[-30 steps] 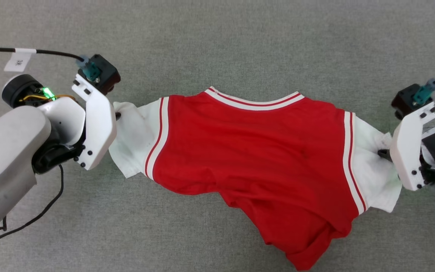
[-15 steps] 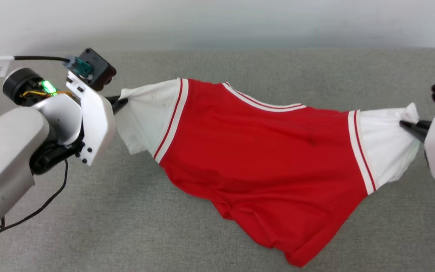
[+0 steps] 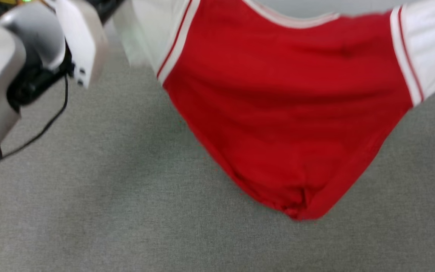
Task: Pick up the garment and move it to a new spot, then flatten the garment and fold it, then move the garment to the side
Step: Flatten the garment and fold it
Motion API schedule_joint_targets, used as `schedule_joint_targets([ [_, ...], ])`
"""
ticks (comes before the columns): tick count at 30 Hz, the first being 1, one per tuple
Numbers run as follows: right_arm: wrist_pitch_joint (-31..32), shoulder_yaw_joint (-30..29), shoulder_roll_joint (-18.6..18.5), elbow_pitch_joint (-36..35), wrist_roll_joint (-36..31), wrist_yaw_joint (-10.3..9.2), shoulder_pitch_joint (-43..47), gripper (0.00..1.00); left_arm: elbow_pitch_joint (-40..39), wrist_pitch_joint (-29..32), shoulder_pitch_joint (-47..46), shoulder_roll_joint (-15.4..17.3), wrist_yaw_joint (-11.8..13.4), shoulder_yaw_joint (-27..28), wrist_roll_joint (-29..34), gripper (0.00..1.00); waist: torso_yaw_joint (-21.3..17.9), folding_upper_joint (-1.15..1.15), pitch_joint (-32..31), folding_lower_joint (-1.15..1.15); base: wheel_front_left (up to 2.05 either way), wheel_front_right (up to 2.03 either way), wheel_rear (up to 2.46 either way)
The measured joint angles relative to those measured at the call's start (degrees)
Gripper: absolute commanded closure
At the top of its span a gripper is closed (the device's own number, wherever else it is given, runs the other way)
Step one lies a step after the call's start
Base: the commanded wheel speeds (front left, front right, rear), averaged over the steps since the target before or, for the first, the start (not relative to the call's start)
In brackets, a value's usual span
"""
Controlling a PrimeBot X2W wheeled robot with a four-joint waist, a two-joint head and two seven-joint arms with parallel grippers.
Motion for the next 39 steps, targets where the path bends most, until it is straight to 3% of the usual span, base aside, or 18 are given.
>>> schedule_joint_targets([
  [10,-0.4,-4.0,8.5,7.2,-12.2,0.0,-21.5,1.0,10.1,-4.6,-17.5,-7.5,-0.2,4.8,4.3,1.0,-0.4,0.0,8.1,0.01,0.0,0.0,0.0],
  [22,-8.8,-6.4,16.7,20.0,-22.2,0.0,-43.5,1.0,23.1,-14.4,-34.8,-13.1,0.3,9.1,9.0,1.0,-0.6,0.0,17.8,0.01,0.0,0.0,0.0],
  [31,-12.6,-1.3,20.8,27.6,-23.9,0.01,-45.6,1.0,29.9,-17.8,-36.0,-15.0,-1.0,7.6,8.6,1.0,-0.5,0.0,20.8,0.01,0.0,0.0,0.0],
  [39,-18.0,4.9,23.4,33.1,-19.7,0.0,-37.2,1.0,33.8,-21.9,-25.3,-15.7,-1.5,2.9,7.2,1.0,-0.4,0.0,20.3,0.01,0.0,0.0,0.0],
])
